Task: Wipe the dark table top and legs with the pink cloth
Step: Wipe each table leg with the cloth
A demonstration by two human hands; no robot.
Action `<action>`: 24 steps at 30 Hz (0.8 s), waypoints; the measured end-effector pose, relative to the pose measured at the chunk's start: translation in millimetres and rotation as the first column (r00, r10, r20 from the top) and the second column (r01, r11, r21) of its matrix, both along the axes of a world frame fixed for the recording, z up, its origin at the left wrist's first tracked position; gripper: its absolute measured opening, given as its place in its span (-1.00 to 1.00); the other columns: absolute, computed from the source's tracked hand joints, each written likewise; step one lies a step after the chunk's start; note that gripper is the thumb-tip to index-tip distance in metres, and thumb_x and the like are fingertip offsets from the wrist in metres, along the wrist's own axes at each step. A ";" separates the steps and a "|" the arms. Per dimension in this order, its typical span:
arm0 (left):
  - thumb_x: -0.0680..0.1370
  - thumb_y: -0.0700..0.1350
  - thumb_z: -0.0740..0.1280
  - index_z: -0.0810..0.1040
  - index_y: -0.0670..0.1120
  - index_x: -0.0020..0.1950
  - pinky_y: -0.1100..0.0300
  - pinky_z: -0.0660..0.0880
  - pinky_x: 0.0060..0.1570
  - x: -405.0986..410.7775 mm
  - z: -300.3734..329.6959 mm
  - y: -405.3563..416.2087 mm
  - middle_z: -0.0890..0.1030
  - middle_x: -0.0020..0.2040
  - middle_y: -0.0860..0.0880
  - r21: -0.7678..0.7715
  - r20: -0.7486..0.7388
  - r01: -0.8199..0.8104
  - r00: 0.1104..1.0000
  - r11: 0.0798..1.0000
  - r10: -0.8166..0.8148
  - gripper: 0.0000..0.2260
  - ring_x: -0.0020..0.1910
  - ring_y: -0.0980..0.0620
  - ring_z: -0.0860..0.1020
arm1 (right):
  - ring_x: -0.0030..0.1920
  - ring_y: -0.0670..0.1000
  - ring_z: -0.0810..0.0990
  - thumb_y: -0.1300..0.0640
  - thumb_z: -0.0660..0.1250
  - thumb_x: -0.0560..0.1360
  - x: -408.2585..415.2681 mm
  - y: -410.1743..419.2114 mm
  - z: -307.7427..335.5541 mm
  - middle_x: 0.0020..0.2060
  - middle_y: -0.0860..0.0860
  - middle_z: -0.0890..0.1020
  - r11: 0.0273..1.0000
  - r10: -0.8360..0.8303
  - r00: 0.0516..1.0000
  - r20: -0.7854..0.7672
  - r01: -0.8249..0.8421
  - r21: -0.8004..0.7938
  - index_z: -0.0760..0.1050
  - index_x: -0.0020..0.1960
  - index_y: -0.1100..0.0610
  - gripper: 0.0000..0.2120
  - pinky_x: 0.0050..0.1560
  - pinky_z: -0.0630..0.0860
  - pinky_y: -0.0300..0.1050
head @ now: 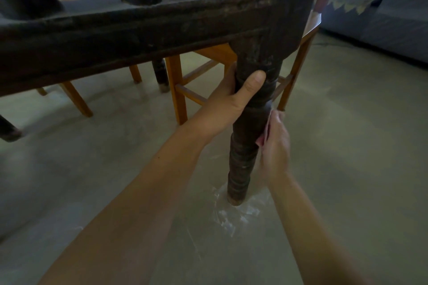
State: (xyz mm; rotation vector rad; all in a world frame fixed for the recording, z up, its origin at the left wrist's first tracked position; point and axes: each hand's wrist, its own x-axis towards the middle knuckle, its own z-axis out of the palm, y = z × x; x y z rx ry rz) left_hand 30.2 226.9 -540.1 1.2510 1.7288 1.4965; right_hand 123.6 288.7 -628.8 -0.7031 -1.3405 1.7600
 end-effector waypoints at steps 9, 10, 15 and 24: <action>0.42 0.35 0.18 0.16 0.07 0.44 0.35 0.32 0.13 -2.4 -3.8 2.4 0.40 0.21 0.19 0.018 0.016 0.008 1.000 1.000 -0.009 -0.33 0.13 0.33 0.36 | -0.50 -0.17 0.42 0.17 0.13 0.60 27.9 22.9 -24.8 -0.44 -0.05 0.53 0.931 0.219 0.976 -0.008 -0.211 -0.296 0.55 0.05 0.05 -0.78 -0.40 0.37 -0.28; 0.36 0.38 0.18 0.15 0.07 0.44 0.34 0.32 0.15 -2.2 -3.2 1.6 0.39 0.24 0.17 0.016 0.006 0.012 1.000 1.000 -0.012 -0.26 0.15 0.30 0.35 | -0.50 -0.18 0.43 0.21 0.18 0.57 28.5 25.7 -24.3 -0.36 -0.03 0.57 0.937 0.207 0.978 0.007 -0.197 -0.289 0.46 0.22 0.05 -0.75 -0.48 0.37 -0.32; 0.31 0.42 0.17 0.14 0.06 0.45 0.43 0.32 0.11 -0.1 0.2 -1.1 0.38 0.19 0.22 0.009 -0.015 0.017 1.000 1.000 -0.017 -0.21 0.12 0.33 0.36 | 0.01 0.05 0.59 0.21 0.44 0.38 38.3 41.5 -24.7 0.08 0.07 0.57 0.999 -0.041 0.928 0.370 0.028 0.041 0.42 0.23 0.08 -0.54 -0.16 0.56 -0.18; 0.19 0.48 0.14 0.17 0.04 0.45 0.33 0.34 0.15 0.2 -2.7 -0.5 0.40 0.24 0.17 0.042 -0.029 0.017 0.999 0.999 -0.016 -0.08 0.16 0.29 0.38 | -0.47 -0.17 0.48 0.29 0.16 0.56 29.3 6.5 -1.0 -0.36 -0.05 0.58 0.966 0.113 0.983 -0.147 -0.143 -0.214 0.46 0.25 0.00 -0.66 -0.48 0.42 -0.34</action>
